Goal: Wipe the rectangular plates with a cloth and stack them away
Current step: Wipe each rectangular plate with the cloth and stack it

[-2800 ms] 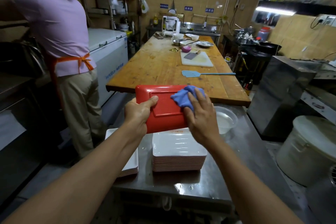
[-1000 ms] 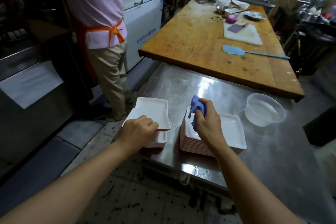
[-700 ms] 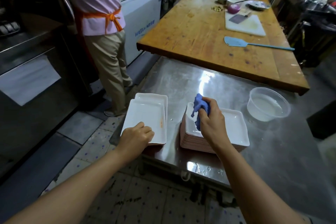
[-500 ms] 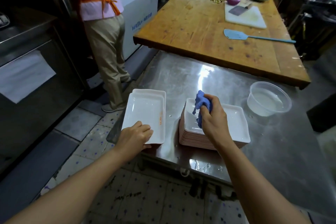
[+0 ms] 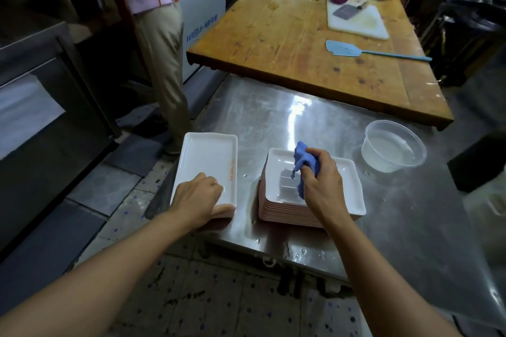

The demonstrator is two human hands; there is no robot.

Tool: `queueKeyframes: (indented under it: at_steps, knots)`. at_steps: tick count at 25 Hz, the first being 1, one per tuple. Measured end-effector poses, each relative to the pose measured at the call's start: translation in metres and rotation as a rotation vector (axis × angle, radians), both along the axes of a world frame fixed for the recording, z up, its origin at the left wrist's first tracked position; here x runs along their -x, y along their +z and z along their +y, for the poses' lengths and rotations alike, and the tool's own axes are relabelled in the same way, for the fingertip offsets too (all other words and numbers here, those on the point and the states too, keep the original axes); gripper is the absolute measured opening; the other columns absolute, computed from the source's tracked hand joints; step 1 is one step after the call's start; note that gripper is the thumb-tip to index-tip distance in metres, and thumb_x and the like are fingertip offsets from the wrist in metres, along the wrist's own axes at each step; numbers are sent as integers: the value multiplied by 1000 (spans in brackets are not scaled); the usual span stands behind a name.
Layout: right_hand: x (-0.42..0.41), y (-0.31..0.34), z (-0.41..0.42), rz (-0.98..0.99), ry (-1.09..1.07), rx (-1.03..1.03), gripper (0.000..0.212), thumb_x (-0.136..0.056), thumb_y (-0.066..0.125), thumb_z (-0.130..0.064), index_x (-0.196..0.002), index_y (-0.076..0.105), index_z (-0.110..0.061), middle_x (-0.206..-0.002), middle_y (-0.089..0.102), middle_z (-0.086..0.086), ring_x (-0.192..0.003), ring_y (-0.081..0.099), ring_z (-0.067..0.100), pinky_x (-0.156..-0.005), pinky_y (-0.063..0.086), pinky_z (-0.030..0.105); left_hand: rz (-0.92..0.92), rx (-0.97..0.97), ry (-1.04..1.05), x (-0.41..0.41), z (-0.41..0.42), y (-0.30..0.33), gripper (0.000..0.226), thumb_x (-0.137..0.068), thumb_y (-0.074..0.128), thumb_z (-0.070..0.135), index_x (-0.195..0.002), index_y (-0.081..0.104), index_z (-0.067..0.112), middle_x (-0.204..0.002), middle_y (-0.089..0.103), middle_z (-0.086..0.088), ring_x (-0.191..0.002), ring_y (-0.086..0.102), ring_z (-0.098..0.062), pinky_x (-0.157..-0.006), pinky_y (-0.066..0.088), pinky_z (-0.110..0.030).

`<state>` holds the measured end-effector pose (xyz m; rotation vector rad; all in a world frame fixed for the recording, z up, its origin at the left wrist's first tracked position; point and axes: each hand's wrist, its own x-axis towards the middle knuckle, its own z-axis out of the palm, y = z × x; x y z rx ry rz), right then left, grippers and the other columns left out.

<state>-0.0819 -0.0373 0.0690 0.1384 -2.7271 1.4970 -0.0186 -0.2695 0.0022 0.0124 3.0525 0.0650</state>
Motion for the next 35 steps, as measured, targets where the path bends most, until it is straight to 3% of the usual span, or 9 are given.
queueKeyframes:
  at_steps: [3, 6, 9, 12, 15, 19, 24, 28, 35]
  knots:
    - [8, -1, 3, 59, -2, -77, 24, -92, 49, -12, -115, 52, -18, -120, 53, 3, -96, 49, 12, -75, 37, 19, 84, -290, 152, 21, 24, 17, 46, -87, 49, 58, -117, 59, 26, -119, 61, 9, -111, 51, -15, -78, 44, -32]
    - [17, -7, 3, 53, 28, -188, 29, -89, 53, -7, -117, 52, -15, -120, 56, 6, -100, 52, 19, -79, 43, 29, 65, -531, 236, 43, 51, 29, 45, -85, 55, 51, -123, 56, 26, -117, 63, 7, -106, 57, -17, -80, 44, -31]
    - [19, -18, 2, 10, 198, -312, 45, -85, 58, -7, -128, 48, -12, -132, 50, 9, -120, 45, 25, -93, 38, 30, -35, -658, 310, 56, 69, 30, 50, -83, 62, 44, -128, 52, 25, -106, 66, 6, -102, 58, -18, -85, 47, -32]
    - [19, -30, 2, -22, 309, -389, 58, -85, 62, -17, -139, 39, -15, -149, 28, 6, -136, 24, 23, -109, 21, 27, -82, -706, 338, 63, 78, 25, 53, -79, 65, 30, -130, 51, 24, -97, 67, 5, -103, 58, -21, -88, 48, -34]
    - [22, -37, 0, 2, 215, -427, 44, -88, 55, -14, -131, 50, -17, -137, 34, 13, -124, 33, 30, -98, 33, 31, -68, -752, 338, 66, 80, 22, 51, -76, 65, 19, -125, 55, 23, -94, 67, 0, -95, 61, -23, -79, 49, -31]
    - [33, -43, -17, 33, 366, -506, 46, -84, 57, -5, -129, 54, -12, -137, 37, 13, -123, 37, 32, -95, 39, 32, -47, -769, 332, 66, 81, 21, 52, -74, 68, 15, -125, 55, 21, -78, 62, 4, -87, 62, -23, -76, 51, -31]
    - [45, -48, -27, 121, 346, -695, 38, -89, 52, -16, -127, 56, -19, -137, 39, 8, -118, 40, 31, -90, 39, 33, -81, -734, 340, 69, 81, 20, 49, -75, 64, 13, -122, 51, 21, -70, 59, 6, -85, 62, -24, -75, 53, -36]
    - [52, -43, 11, 145, 182, -757, 33, -91, 46, -10, -121, 60, -18, -127, 49, 9, -114, 44, 31, -88, 39, 36, -150, -688, 332, 73, 83, 21, 41, -75, 60, 12, -110, 42, 23, -71, 56, 5, -75, 57, -19, -64, 48, -32]
    - [60, -29, 76, 113, 109, -1005, 31, -94, 41, -22, -119, 60, -18, -134, 46, -1, -115, 44, 24, -87, 32, 31, -185, -767, 387, 73, 85, 20, 40, -73, 59, 4, -104, 42, 23, -77, 57, -5, -80, 61, -29, -72, 57, -48]
